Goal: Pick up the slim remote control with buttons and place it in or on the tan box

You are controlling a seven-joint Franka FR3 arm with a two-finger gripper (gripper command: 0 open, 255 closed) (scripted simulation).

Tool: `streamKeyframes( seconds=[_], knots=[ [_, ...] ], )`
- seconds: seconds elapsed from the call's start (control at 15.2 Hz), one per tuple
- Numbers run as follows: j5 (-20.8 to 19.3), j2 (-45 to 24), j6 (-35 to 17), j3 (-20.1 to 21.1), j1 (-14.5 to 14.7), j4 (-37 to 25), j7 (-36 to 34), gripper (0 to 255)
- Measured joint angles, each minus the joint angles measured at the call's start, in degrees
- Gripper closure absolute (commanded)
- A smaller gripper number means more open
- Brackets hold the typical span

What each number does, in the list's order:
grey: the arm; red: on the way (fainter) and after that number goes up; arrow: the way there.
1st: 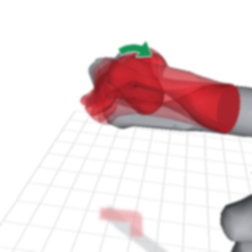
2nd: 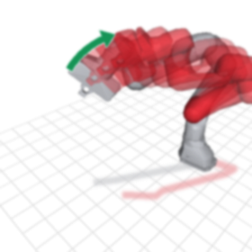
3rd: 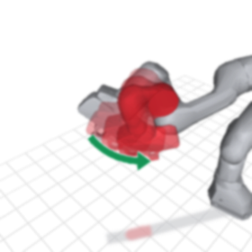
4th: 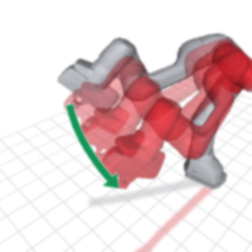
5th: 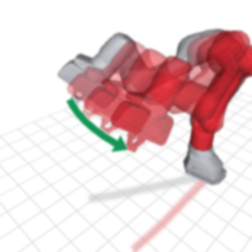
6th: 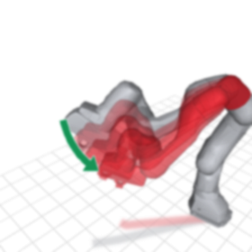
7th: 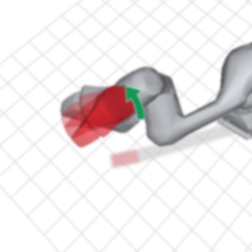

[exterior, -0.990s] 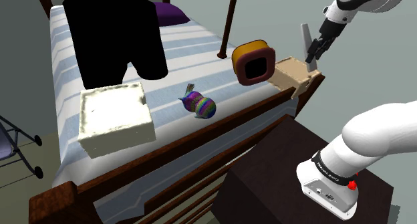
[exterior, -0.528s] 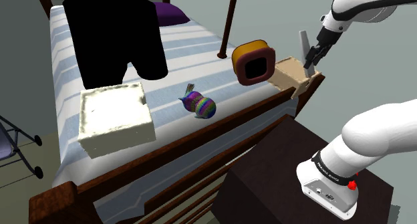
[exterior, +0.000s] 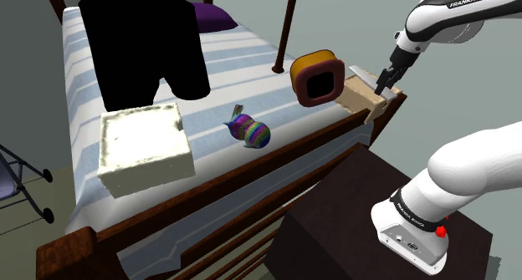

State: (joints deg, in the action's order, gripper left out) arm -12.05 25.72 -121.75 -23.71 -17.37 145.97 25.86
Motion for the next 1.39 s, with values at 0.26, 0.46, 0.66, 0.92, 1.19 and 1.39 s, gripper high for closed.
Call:
streamKeyframes(
  seconds=[0.26,0.46,0.66,0.92,1.19,1.39],
  knots=[
    [-0.04,-0.06,-0.19,-0.08,-0.05,0.18,0.06,255],
    [-0.04,-0.06,-0.20,-0.09,-0.05,0.19,0.06,0],
    [-0.04,-0.06,-0.20,-0.09,-0.05,0.17,0.06,0],
    [-0.03,1.20,2.24,0.41,-0.13,-1.08,-0.07,0],
    [0.35,2.79,7.42,1.33,-0.03,-4.69,-0.15,0],
    [0.38,2.88,7.86,1.38,-0.03,-4.99,-0.13,0]
  ],
)
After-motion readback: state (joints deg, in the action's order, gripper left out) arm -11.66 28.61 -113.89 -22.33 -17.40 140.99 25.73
